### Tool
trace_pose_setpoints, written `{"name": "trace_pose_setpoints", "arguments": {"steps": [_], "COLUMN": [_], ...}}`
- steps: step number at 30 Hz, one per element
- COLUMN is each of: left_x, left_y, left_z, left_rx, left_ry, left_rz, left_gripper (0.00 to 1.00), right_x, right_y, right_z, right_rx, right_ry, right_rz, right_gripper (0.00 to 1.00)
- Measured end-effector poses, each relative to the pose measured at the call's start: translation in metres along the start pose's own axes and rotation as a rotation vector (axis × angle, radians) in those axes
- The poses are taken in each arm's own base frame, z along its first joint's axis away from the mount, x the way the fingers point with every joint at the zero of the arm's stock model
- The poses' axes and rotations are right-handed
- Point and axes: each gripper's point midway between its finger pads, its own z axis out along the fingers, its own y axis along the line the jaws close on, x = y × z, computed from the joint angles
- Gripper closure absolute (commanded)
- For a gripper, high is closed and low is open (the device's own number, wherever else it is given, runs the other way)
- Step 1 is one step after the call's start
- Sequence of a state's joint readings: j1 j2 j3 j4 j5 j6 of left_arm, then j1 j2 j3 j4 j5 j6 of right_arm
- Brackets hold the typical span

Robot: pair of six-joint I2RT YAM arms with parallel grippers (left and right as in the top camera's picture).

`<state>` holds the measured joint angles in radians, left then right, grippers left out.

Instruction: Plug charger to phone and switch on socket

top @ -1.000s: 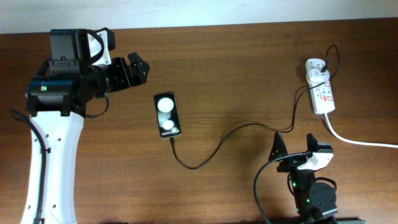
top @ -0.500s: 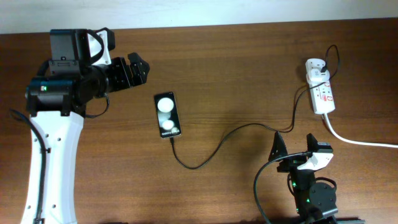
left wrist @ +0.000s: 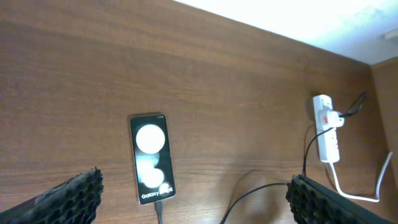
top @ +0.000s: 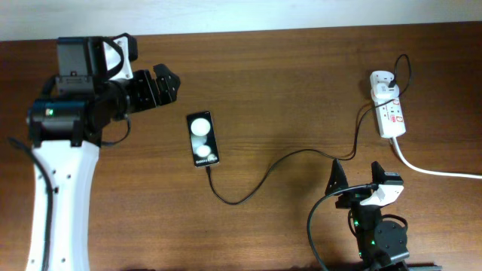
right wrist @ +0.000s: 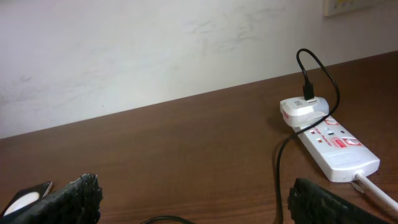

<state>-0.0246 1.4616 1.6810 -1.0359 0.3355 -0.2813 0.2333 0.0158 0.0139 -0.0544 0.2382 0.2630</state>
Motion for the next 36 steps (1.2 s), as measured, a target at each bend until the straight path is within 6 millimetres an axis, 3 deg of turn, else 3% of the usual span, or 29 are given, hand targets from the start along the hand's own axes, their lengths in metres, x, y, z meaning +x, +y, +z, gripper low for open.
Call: {"name": "trace_pose_setpoints", "arguments": {"steps": [6,10,15,20,22,28,36], "left_x": [-0.003,0.000,0.026,0.053,0.073,0.111,0.138], "left_y": [-0.008,0.000,0.014,0.026,0.034,0.045,0.059], "left_z": [-0.044,-0.054,-0.048,-0.039,-0.033,-0.032,-0.027], "left_rx": [-0.012,-0.033,-0.024,-0.005,-0.010,-0.040,-0.113], "left_ry": [-0.134,-0.261,-0.391,-0.560,-0.611,-0.750,-0.849], "left_rz": [0.040,0.070,0.113,0.254,0.322,0.507,0.666], "left_gripper": [0.01,0.01,0.01,0.01,0.01,0.01,0.01], "right_x": [0.000,0.000,0.000,0.000,0.000,0.000,0.000], "right_y": [0.000,0.000,0.001,0.001,0.001,0.001,0.001], "right_z": [0.000,0.000,0.000,0.000,0.000,0.000,0.000], "right_rx": [0.000,-0.001,-0.003,-0.004,-0.004,-0.004,-0.004], "right_ry": [0.000,-0.001,0.001,0.000,0.000,-0.001,-0.001], "right_rz": [-0.001,-0.001,-0.001,-0.001,-0.001,0.000,0.000], "right_gripper": [0.01,0.01,0.01,0.01,0.01,0.01,0.01]}}
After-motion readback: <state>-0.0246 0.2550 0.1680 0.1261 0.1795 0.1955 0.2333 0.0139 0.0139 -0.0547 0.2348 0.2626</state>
